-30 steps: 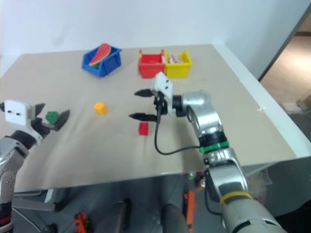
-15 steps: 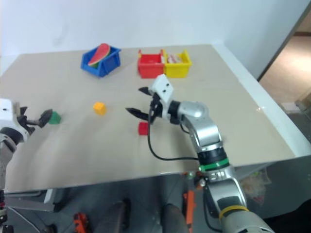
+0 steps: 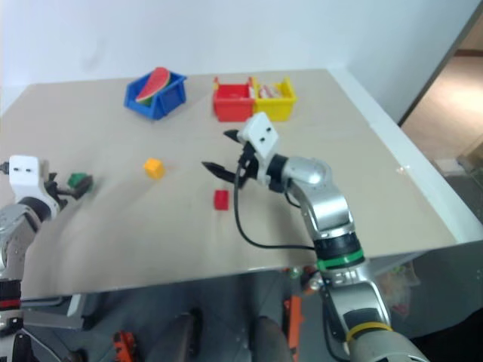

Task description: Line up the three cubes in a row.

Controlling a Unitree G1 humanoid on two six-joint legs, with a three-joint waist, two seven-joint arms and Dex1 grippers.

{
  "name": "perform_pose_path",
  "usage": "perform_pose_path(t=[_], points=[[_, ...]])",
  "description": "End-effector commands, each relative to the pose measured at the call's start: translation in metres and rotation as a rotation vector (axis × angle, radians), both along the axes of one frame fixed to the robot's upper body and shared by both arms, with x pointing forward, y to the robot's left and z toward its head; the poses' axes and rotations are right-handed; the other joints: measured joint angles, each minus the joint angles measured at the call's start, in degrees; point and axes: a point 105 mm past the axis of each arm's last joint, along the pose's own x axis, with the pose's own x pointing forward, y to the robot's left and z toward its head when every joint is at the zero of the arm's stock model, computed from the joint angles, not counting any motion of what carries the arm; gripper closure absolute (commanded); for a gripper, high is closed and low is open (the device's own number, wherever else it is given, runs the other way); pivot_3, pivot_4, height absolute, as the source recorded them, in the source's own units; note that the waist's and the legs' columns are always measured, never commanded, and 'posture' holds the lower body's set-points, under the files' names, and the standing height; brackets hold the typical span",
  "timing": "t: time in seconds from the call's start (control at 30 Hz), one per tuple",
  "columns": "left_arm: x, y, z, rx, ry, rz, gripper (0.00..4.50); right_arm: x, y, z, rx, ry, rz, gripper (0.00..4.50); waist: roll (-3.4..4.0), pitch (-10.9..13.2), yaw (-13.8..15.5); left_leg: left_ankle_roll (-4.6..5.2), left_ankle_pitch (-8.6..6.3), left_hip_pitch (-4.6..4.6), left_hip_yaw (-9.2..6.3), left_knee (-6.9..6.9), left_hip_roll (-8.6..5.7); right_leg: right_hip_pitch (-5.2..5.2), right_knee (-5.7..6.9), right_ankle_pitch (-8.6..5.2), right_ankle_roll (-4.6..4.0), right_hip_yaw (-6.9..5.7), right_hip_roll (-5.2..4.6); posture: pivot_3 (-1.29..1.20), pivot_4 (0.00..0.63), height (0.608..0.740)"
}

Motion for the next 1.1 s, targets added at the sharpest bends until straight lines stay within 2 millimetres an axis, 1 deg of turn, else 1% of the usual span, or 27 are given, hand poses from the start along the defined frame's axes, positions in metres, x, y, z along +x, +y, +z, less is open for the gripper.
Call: perform_pose_path(t=[0.03, 0.1, 0.17, 0.3, 0.33, 0.47, 0.5, 0.6, 0.7, 0.77, 0.87, 1.0, 1.1], points=[[0.004, 0.002, 0.005, 0.018, -0.018, 0.009, 0.00, -0.008, 0.002, 0.016, 0.015, -0.076, 0.011, 0.03, 0.00, 0.0, 0.0, 0.00, 0.00, 0.00, 0.00, 0.00, 0.00, 0.00, 0.00, 0.00, 0.00, 0.00, 0.00, 0.00, 0.150, 0.740], [0.006, 0.003, 0.001, -0.002, -0.006, 0.018, 0.00, -0.008, 0.002, 0.016, 0.009, -0.081, 0.010, 0.03, -0.01, 0.0, 0.0, -0.01, 0.00, 0.00, 0.00, 0.00, 0.00, 0.00, 0.00, 0.00, 0.01, 0.00, 0.00, 0.00, 0.150, 0.740], [0.009, -0.001, -0.003, -0.017, 0.006, -0.007, 0.00, -0.008, 0.002, 0.016, 0.005, -0.086, 0.009, 0.03, -0.02, 0.0, 0.0, -0.01, -0.01, 0.00, 0.00, 0.00, 0.00, 0.01, 0.00, 0.01, 0.01, 0.00, -0.01, 0.00, 0.150, 0.740], [0.014, -0.002, -0.006, -0.034, 0.006, 0.004, 1.01, -0.007, 0.001, 0.018, -0.003, -0.099, 0.005, 0.00, -0.05, 0.0, 0.0, -0.01, 0.00, 0.00, 0.00, 0.00, 0.00, 0.01, 0.00, 0.01, 0.02, -0.01, -0.02, 0.00, 0.150, 0.740], [0.015, -0.001, -0.007, -0.031, 0.007, 0.006, 1.48, -0.007, 0.001, 0.019, -0.003, -0.100, 0.004, 0.00, -0.06, 0.0, 0.0, 0.01, 0.01, 0.00, 0.01, 0.00, 0.00, 0.02, 0.00, 0.01, 0.02, -0.01, -0.02, 0.00, 0.150, 0.740], [0.017, 0.001, -0.009, -0.024, 0.007, 0.016, 2.91, -0.007, 0.000, 0.019, -0.006, -0.106, 0.001, 0.00, -0.06, 0.0, 0.0, 0.02, 0.02, 0.00, 0.01, 0.00, 0.00, 0.01, 0.00, 0.04, 0.07, -0.01, -0.01, 0.00, 0.150, 0.740], [0.017, 0.001, -0.009, -0.024, 0.006, 0.016, 3.18, -0.007, 0.000, 0.020, -0.006, -0.107, 0.001, 0.00, -0.06, 0.0, 0.0, 0.02, 0.02, 0.00, 0.02, 0.00, 0.00, 0.01, 0.00, 0.05, 0.08, -0.01, -0.01, 0.00, 0.150, 0.740], [0.017, 0.000, -0.009, -0.018, 0.005, 0.014, 3.19, -0.009, 0.000, 0.021, -0.004, -0.101, 0.013, 0.00, -0.06, 0.0, 0.0, 0.02, 0.02, 0.00, 0.01, 0.00, 0.00, 0.01, 0.00, 0.03, 0.04, -0.01, -0.01, 0.00, 0.150, 0.740], [0.015, -0.004, -0.007, -0.006, -0.003, 0.000, 3.19, -0.015, 0.003, 0.019, -0.008, -0.070, 0.064, 0.00, -0.07, 0.0, 0.0, 0.02, 0.02, 0.00, 0.02, 0.00, 0.00, 0.01, 0.00, 0.03, 0.04, -0.01, -0.02, 0.00, 0.150, 0.740], [0.009, -0.023, 0.000, 0.047, -0.012, -0.127, 3.19, -0.026, 0.007, 0.015, -0.023, -0.020, 0.158, 0.00, -0.08, 0.0, 0.0, 0.02, 0.02, 0.00, 0.02, 0.00, 0.00, 0.01, 0.00, 0.03, 0.04, -0.01, -0.02, 0.00, 0.150, 0.740], [-0.003, -0.059, 0.012, 0.123, -0.020, -0.350, 3.19, -0.039, 0.008, 0.007, -0.086, 0.023, 0.279, 0.00, -0.13, 0.0, 0.0, -0.01, 0.00, -0.02, 0.11, 0.00, 0.02, 0.00, -0.02, -0.01, 0.00, 0.04, -0.07, 0.00, 0.150, 0.740], [-0.015, -0.105, 0.019, 0.163, -0.023, -0.602, 3.19, -0.045, 0.002, 0.003, -0.140, 0.055, 0.359, 0.00, -0.14, 0.0, 0.0, -0.12, -0.07, -0.05, 0.21, 0.00, 0.11, -0.02, -0.03, -0.04, -0.03, -0.08, -0.17, 0.00, 0.150, 0.740], [-0.025, -0.143, 0.017, 0.195, -0.009, -0.823, 3.19, -0.043, -0.004, -0.001, -0.191, 0.058, 0.375, 0.00, -0.14, 0.0, 0.0, -0.14, -0.08, -0.04, 0.46, 0.00, 0.18, -0.04, -0.03, -0.02, 0.00, -0.08, -0.36, 0.00, 0.150, 0.740]])
